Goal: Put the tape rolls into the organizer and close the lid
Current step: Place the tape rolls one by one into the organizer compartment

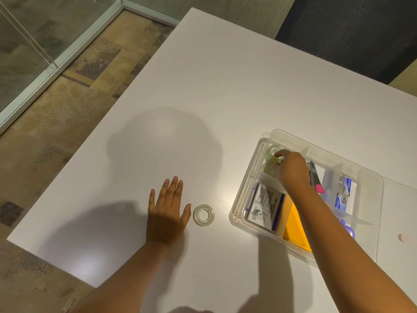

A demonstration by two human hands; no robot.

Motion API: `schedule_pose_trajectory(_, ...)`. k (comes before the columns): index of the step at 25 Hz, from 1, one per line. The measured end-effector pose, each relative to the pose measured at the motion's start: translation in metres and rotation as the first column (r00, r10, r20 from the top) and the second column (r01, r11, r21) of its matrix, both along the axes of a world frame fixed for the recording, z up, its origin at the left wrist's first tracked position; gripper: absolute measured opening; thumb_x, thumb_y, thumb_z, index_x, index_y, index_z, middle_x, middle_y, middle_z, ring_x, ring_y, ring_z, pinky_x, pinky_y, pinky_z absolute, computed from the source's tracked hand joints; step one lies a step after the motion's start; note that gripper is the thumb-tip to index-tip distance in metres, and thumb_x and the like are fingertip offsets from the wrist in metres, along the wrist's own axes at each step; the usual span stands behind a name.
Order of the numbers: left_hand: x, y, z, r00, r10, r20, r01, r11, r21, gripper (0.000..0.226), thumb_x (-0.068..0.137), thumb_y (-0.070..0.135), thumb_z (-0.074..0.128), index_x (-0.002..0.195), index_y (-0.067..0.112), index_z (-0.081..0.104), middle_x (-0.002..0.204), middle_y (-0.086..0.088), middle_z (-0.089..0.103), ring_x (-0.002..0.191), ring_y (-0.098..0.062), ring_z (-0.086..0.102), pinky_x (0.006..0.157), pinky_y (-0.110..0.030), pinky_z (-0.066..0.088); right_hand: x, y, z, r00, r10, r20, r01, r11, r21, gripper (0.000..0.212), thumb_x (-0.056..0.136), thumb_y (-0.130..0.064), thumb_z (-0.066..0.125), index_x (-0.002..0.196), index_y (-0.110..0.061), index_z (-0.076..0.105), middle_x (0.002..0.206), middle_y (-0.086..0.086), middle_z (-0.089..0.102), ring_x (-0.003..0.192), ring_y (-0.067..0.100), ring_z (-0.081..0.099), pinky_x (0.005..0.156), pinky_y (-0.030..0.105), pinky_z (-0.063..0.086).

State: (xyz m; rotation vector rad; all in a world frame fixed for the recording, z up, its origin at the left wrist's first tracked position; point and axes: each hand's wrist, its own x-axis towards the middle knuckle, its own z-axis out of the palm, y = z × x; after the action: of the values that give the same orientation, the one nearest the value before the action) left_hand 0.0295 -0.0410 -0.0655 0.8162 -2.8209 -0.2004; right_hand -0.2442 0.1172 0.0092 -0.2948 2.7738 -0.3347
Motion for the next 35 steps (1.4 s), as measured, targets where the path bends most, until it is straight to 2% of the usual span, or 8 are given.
schedule_pose_trajectory(7, 0.001, 0.000, 0.000, 1.000, 0.003, -0.010, -0.003, 1.000, -0.006, 0.052, 0.091, 0.038, 0.039, 0.134, 0.010, 0.046, 0.140, -0.010, 0.049, 0.130, -0.026, 0.044, 0.105, -0.052, 0.035, 0.000, -0.016, 0.001, 0.999, -0.041, -0.025, 0.041, 0.999, -0.010, 0.031, 0.087, -0.028, 0.060, 0.110, -0.007, 0.064, 0.115, 0.021, 0.058, 0.098, 0.039, 0.061, 0.081, 0.040, 0.051)
schedule_pose_trajectory(17, -0.001, -0.001, 0.000, 1.000, 0.007, 0.015, -0.007, 1.000, 0.020, 0.054, 0.087, 0.038, 0.040, 0.133, 0.009, 0.047, 0.141, -0.010, 0.049, 0.130, -0.027, 0.046, 0.104, -0.053, 0.036, -0.006, -0.026, -0.006, 0.999, -0.042, 0.006, 0.042, 0.996, 0.085, 0.019, 0.082, -0.014, 0.061, 0.091, 0.002, 0.067, 0.102, 0.021, 0.064, 0.089, 0.038, 0.063, 0.063, 0.030, 0.041)
schedule_pose_trajectory(21, 0.000, -0.001, 0.000, 1.000, 0.009, 0.018, -0.009, 1.000, 0.018, 0.054, 0.088, 0.038, 0.039, 0.134, 0.010, 0.046, 0.141, -0.010, 0.048, 0.130, -0.027, 0.045, 0.104, -0.053, 0.036, -0.004, -0.022, 0.005, 0.994, -0.108, 0.002, 0.108, 0.993, 0.042, 0.034, 0.084, -0.025, 0.066, 0.104, 0.002, 0.062, 0.113, 0.022, 0.058, 0.090, 0.036, 0.062, 0.072, 0.037, 0.049)
schedule_pose_trajectory(24, 0.000, 0.000, 0.000, 1.000, 0.009, 0.017, -0.010, 1.000, 0.015, 0.054, 0.089, 0.038, 0.039, 0.134, 0.010, 0.046, 0.141, -0.010, 0.048, 0.130, -0.027, 0.045, 0.104, -0.053, 0.036, 0.004, -0.020, 0.026, 0.977, -0.177, -0.120, 0.160, 0.978, -0.133, 0.052, 0.081, -0.023, 0.071, 0.117, 0.001, 0.043, 0.121, 0.022, 0.045, 0.096, 0.042, 0.059, 0.075, 0.045, 0.051)
schedule_pose_trajectory(27, 0.000, 0.000, 0.001, 1.000, 0.006, 0.010, -0.006, 1.000, 0.012, 0.054, 0.089, 0.038, 0.038, 0.134, 0.010, 0.045, 0.141, -0.009, 0.048, 0.131, -0.026, 0.044, 0.106, -0.052, 0.035, 0.033, -0.027, 0.048, 0.978, -0.009, -0.208, -0.039, 0.973, -0.226, 0.046, 0.080, -0.022, 0.070, 0.114, -0.005, 0.044, 0.118, 0.020, 0.047, 0.094, 0.038, 0.057, 0.072, 0.043, 0.050)
schedule_pose_trajectory(30, 0.000, 0.000, -0.001, 1.000, 0.013, 0.000, -0.013, 1.000, -0.009, 0.053, 0.089, 0.037, 0.038, 0.134, 0.010, 0.046, 0.141, -0.009, 0.048, 0.131, -0.026, 0.044, 0.106, -0.051, 0.034, 0.103, -0.037, 0.056, 0.891, 0.404, -0.210, -0.444, 0.871, -0.211, 0.035, 0.081, -0.024, 0.068, 0.110, -0.007, 0.058, 0.111, 0.018, 0.056, 0.094, 0.036, 0.054, 0.075, 0.040, 0.046)
schedule_pose_trajectory(33, 0.000, 0.001, -0.003, 1.000, 0.002, -0.009, -0.002, 0.999, -0.053, 0.052, 0.089, 0.037, 0.040, 0.133, 0.009, 0.047, 0.139, -0.010, 0.050, 0.129, -0.028, 0.046, 0.104, -0.053, 0.036, 0.168, -0.040, 0.038, 0.642, 0.745, -0.181, -0.743, 0.663, 0.094, 0.039, 0.063, -0.034, 0.078, 0.098, -0.020, 0.069, 0.103, 0.001, 0.068, 0.086, 0.024, 0.063, 0.073, 0.031, 0.051)
schedule_pose_trajectory(35, 0.001, -0.001, -0.005, 1.000, -0.021, -0.010, 0.020, 0.995, -0.098, 0.052, 0.089, 0.038, 0.045, 0.132, 0.008, 0.049, 0.137, -0.012, 0.051, 0.128, -0.029, 0.047, 0.104, -0.054, 0.038, 0.187, -0.042, 0.021, 0.587, 0.806, -0.078, -0.780, 0.589, 0.213, 0.049, 0.068, -0.032, 0.075, 0.113, -0.020, 0.061, 0.113, 0.001, 0.063, 0.101, 0.023, 0.060, 0.097, 0.039, 0.044)
